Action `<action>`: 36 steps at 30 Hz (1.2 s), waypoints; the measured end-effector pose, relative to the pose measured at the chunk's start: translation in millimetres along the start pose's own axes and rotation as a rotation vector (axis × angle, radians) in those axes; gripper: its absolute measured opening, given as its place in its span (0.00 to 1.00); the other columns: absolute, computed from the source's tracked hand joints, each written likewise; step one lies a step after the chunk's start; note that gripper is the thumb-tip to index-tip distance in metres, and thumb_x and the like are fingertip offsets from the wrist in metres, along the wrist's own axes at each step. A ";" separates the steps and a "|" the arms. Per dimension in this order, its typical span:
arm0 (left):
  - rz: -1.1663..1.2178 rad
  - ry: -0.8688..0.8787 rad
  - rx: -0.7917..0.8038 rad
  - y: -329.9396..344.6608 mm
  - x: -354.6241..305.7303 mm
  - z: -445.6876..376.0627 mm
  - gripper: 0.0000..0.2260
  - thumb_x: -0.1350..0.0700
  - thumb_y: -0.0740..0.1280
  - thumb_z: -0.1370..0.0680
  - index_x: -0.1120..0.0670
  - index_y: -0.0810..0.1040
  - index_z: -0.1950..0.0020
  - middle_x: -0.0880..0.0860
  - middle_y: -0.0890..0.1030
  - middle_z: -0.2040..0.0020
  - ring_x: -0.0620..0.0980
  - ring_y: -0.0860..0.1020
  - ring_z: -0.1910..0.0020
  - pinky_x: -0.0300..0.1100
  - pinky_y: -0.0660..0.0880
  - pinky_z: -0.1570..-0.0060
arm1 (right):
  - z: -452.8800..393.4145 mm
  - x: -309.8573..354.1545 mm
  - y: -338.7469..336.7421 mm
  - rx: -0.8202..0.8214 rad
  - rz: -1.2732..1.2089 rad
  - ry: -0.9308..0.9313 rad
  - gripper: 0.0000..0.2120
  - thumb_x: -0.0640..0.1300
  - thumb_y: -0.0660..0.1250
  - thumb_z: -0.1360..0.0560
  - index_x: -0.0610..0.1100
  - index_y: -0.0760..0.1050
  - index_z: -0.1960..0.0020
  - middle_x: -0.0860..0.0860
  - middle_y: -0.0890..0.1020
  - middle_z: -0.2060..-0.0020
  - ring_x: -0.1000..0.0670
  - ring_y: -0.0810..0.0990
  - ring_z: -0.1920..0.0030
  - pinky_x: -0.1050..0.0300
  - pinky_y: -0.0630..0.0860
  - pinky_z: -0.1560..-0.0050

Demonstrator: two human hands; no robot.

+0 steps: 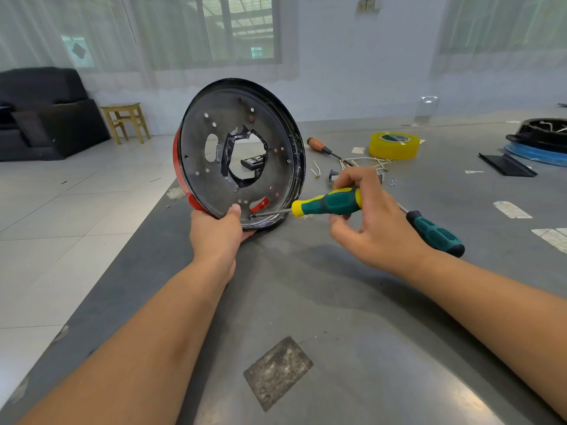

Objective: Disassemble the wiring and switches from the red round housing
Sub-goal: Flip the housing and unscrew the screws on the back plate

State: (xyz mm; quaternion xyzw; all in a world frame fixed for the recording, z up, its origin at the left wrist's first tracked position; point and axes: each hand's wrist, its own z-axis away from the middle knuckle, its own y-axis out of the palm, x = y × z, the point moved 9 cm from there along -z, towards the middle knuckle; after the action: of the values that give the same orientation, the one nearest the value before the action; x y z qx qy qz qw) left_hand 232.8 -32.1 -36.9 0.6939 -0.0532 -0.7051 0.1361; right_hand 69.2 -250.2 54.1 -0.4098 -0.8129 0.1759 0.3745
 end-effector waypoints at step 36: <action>0.014 0.026 -0.036 -4.3 -3.8 2.7 0.11 0.63 0.70 0.18 0.50 0.72 0.44 0.55 0.80 0.37 0.57 0.84 0.45 0.58 0.85 0.49 | -4.0 -22.7 3.6 0.082 0.070 0.120 0.13 0.44 0.73 0.23 0.53 0.77 0.40 0.57 0.78 0.46 0.59 0.75 0.45 0.70 0.74 0.47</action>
State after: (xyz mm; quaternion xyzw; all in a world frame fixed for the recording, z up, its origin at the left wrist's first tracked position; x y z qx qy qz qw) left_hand 229.6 -27.3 -34.3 0.6999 -0.0434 -0.6960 0.1541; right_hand 82.8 -266.2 44.0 -0.4320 -0.7664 0.1972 0.4325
